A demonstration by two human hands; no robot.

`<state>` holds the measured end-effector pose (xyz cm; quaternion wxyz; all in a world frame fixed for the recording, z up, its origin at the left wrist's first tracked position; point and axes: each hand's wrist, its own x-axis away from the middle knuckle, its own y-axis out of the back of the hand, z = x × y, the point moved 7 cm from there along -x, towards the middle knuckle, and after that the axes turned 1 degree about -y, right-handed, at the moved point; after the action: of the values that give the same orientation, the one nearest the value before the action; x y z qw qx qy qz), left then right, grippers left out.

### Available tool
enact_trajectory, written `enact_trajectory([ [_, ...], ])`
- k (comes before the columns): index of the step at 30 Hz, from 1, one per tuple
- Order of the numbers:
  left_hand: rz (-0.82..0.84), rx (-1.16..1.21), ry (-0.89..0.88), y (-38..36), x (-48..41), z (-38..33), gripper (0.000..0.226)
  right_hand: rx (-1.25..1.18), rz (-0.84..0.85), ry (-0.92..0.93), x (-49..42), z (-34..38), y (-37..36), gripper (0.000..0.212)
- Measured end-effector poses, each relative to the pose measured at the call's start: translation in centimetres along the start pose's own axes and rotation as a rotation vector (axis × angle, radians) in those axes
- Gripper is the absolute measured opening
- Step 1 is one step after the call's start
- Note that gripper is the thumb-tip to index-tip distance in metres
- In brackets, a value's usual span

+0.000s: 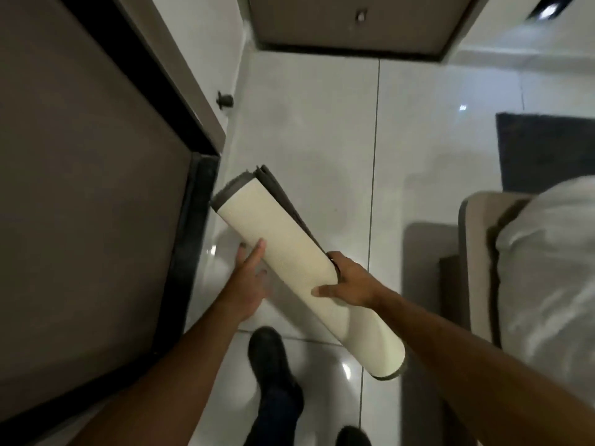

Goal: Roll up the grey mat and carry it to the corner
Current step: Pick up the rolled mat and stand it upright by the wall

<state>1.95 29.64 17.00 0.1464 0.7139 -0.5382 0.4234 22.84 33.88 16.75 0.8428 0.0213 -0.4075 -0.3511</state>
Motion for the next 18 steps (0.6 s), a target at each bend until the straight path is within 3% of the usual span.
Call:
enact_trajectory([
  [4, 0.121, 0.189, -0.052, -5.7, -4.5, -8.7, 0.080, -0.006, 0.062, -0.028, -4.1, 4.9, 7.0, 0.088],
  [7, 0.150, 0.096, -0.109, -8.5, -7.9, -14.6, 0.067, -0.034, 0.114, -0.029, -7.7, 8.9, 12.8, 0.080],
  [9, 0.188, 0.002, -0.166, -10.9, -10.2, -19.7, 0.060, -0.145, 0.039, 0.047, -10.6, 13.6, 18.1, 0.076],
  [12, 0.240, -0.123, -0.218, -13.6, -13.3, -25.9, 0.064, -0.318, -0.138, 0.182, -13.7, 20.4, 25.3, 0.097],
  [14, 0.292, -0.183, -0.221, -16.2, -15.7, -30.5, 0.064, -0.369, -0.223, 0.278, -16.5, 24.4, 30.6, 0.090],
  [18, 0.255, -0.277, -0.291, -19.6, -19.8, -38.7, 0.059, -0.376, -0.268, 0.331, -21.8, 29.7, 38.5, 0.092],
])
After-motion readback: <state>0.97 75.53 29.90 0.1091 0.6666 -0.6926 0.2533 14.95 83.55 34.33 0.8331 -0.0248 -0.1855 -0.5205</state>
